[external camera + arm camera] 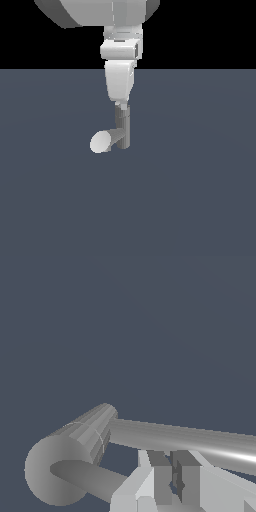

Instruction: Turn on the faucet by rotating a designated handle.

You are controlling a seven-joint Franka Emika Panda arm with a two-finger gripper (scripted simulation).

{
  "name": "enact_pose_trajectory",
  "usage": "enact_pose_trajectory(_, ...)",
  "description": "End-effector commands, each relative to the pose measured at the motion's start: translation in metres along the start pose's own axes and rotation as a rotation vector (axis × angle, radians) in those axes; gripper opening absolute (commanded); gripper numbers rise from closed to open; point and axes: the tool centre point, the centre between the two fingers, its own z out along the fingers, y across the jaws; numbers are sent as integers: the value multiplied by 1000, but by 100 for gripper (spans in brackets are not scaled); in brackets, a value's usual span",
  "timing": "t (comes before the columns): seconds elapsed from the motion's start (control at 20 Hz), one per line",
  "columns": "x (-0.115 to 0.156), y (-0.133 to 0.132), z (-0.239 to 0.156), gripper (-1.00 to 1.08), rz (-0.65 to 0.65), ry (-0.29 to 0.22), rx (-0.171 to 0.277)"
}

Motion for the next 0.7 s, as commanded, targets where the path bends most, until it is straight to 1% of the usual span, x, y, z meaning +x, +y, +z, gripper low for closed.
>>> enact_pose_trajectory(0.0,-33,13,12,-100,-35,-3,-29)
enact_pose_trajectory(0.1,-45,16,14,-100,-37,-3,-35)
enact_pose_trajectory(0.15,-45,16,14,-100,-37,-3,-35)
enact_pose_trajectory(0.2,-14,1,0,-100,13,0,-1)
enact_pose_trajectory(0.65,-51,-13,7,-100,-8,-2,-15)
